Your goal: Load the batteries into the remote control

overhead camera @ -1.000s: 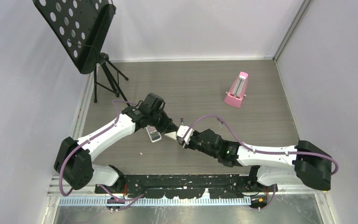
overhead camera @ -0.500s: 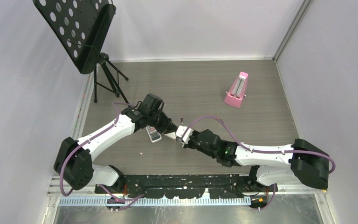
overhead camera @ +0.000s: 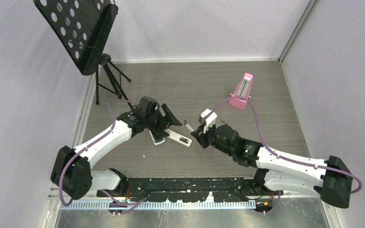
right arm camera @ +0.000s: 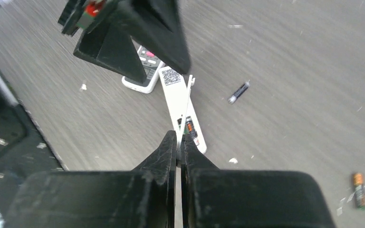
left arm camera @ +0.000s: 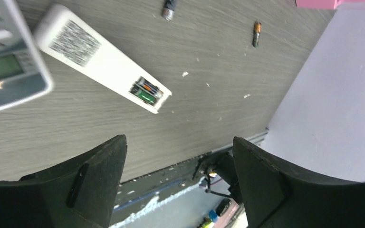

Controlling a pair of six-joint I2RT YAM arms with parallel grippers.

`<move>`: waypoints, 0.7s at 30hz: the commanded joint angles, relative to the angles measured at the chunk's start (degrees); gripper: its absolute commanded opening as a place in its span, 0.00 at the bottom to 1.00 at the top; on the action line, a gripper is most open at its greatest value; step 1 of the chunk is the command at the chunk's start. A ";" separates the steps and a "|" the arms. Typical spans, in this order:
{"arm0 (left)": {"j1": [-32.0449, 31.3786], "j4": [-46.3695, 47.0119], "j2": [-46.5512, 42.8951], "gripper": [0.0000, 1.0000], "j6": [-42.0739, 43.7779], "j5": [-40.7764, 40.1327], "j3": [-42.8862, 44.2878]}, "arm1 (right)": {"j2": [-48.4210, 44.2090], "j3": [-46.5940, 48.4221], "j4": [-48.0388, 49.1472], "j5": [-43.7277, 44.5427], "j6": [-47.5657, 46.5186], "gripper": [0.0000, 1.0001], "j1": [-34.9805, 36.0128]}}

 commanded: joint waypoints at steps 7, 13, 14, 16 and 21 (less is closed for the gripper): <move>5.97 2.91 -6.06 0.86 13.83 -5.29 -3.81 | 9.73 12.74 -23.72 -28.02 27.85 0.00 -13.09; 7.19 3.32 -2.38 0.84 15.90 -3.19 -4.49 | 23.81 16.66 -23.35 -39.49 33.58 0.00 -13.53; 7.20 3.72 -1.59 0.84 16.29 -2.65 -4.65 | 25.76 17.04 -22.74 -41.04 34.66 0.00 -14.18; 7.35 3.77 -0.37 0.82 17.15 -1.75 -4.71 | 29.71 17.88 -21.99 -43.07 36.66 0.00 -15.49; 7.46 3.36 0.93 0.81 19.24 -2.00 -4.30 | 36.41 20.28 -24.33 -42.71 36.72 0.00 -16.56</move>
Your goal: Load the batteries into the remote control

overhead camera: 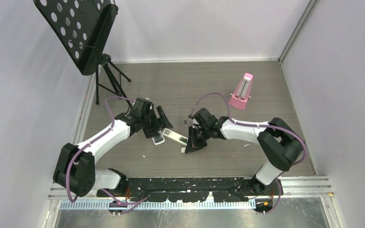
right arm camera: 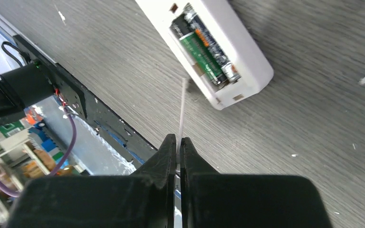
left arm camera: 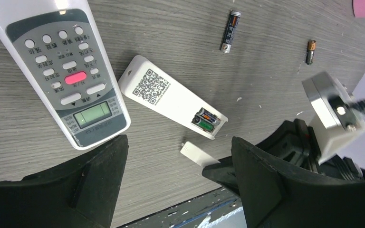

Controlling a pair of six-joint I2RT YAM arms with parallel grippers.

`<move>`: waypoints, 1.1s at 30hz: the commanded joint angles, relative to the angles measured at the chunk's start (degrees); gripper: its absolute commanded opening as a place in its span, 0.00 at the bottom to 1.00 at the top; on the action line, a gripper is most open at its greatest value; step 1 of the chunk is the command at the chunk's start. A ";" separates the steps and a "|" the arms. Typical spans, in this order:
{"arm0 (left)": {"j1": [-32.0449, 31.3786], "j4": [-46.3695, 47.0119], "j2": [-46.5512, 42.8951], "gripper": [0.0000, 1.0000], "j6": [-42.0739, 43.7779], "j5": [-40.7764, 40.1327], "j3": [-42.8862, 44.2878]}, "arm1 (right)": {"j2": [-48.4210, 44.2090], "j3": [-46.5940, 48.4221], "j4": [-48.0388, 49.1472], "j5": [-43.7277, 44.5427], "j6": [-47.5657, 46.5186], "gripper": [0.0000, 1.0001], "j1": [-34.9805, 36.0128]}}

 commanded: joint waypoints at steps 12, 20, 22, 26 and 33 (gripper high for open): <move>0.42 6.40 4.67 0.80 3.51 5.87 -0.35 | 2.00 4.08 -4.44 -2.06 2.05 0.00 -7.24; 0.42 3.64 3.83 0.80 5.32 2.07 -0.52 | -0.67 6.28 -3.49 -15.97 -1.96 0.00 -9.76; 0.42 2.14 3.51 0.80 6.62 0.50 -0.47 | 0.84 7.65 -3.53 -17.64 -2.61 0.00 -10.63; 0.42 -1.86 2.66 0.79 10.17 -1.22 -0.06 | 5.25 10.31 -3.22 -20.42 -2.90 0.00 -11.96; 0.42 -3.71 2.78 0.62 12.16 1.82 -1.33 | 12.13 17.67 -10.33 -21.06 -7.25 0.00 -14.16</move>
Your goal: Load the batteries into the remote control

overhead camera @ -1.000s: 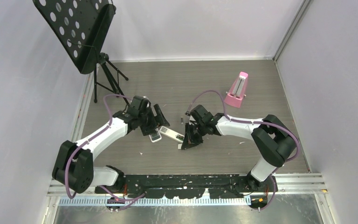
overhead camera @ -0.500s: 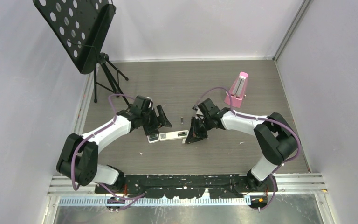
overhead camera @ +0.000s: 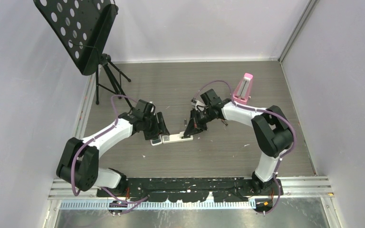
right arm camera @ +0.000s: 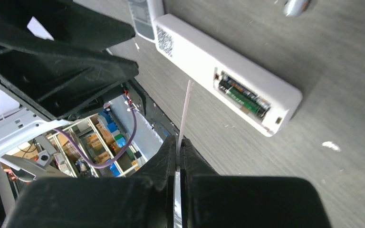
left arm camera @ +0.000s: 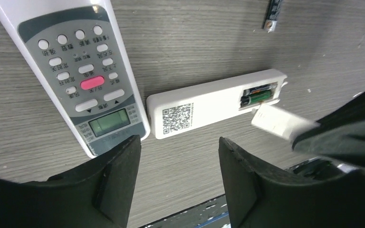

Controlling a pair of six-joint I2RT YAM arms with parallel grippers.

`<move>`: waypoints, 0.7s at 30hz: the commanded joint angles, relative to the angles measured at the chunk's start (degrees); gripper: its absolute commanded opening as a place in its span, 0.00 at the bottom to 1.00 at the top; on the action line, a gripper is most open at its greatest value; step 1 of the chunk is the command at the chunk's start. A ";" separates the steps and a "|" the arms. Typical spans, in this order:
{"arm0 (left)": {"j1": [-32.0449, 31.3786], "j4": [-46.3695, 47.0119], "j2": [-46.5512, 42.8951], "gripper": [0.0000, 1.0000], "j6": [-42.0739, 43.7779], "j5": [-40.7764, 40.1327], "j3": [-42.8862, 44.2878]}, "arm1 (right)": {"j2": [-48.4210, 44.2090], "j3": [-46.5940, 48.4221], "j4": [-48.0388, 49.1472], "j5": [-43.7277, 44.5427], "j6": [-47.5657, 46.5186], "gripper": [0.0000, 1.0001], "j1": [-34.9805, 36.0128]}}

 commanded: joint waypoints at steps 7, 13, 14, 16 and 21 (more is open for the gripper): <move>0.18 3.77 0.84 0.56 0.04 6.48 -3.67 | 5.73 6.69 -8.81 -2.65 -7.83 0.00 -1.83; 0.18 4.37 2.14 0.55 -0.04 6.14 -3.78 | 7.93 7.94 -9.76 -3.88 -8.89 0.00 -2.21; 0.18 4.37 2.12 0.54 0.33 5.83 -3.73 | 8.11 8.30 -10.28 -3.99 -9.34 0.00 -2.27; 0.19 4.23 2.34 0.54 0.77 5.10 -3.79 | 8.43 8.76 -10.53 -4.57 -9.86 0.00 -2.30; 0.18 4.27 3.55 0.51 0.63 4.92 -3.79 | 9.93 9.89 -11.87 -5.60 -11.50 0.00 -2.36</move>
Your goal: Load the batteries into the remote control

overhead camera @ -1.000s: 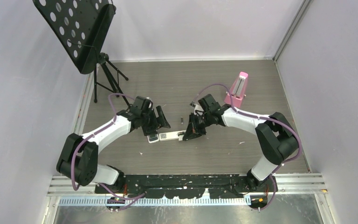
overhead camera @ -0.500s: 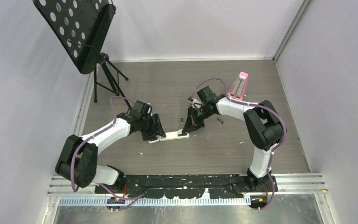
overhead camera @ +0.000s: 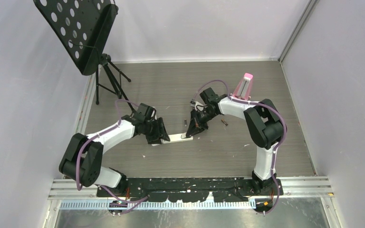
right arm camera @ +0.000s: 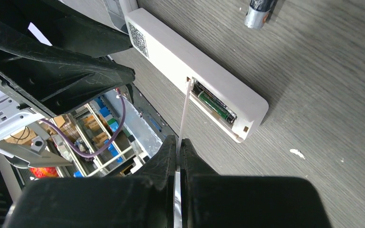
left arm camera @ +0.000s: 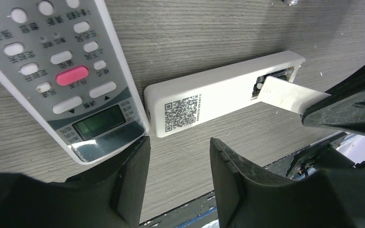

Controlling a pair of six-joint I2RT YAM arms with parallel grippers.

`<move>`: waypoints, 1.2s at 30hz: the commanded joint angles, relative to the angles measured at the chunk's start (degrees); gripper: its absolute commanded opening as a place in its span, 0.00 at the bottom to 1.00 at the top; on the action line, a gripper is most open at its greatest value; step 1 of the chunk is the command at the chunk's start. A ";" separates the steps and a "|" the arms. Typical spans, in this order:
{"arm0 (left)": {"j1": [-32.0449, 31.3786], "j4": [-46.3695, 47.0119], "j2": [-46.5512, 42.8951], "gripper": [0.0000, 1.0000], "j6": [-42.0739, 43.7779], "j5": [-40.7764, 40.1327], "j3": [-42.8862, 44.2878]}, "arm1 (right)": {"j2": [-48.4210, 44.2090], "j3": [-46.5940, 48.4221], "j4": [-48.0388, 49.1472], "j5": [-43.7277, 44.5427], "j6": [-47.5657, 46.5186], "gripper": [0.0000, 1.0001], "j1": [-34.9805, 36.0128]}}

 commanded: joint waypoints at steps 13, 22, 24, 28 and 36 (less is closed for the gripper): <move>0.20 3.46 3.82 0.50 -1.61 -1.39 0.19 | 2.95 3.05 -2.33 -2.41 -5.34 0.00 -0.17; 0.27 5.00 5.42 0.46 -3.23 -1.54 1.18 | 2.68 2.20 -2.36 -3.48 -7.83 0.01 -0.16; 0.37 5.50 5.87 0.46 -3.94 -0.89 1.18 | 1.80 1.63 -1.93 -3.21 -8.40 0.01 -0.16; 0.55 6.35 6.28 0.45 -4.97 0.02 1.18 | 1.43 1.21 -1.99 -2.44 -9.18 0.01 -0.07; 0.99 6.35 6.73 0.44 -5.54 0.11 1.00 | 1.51 1.01 -1.69 -0.93 -8.76 0.01 0.15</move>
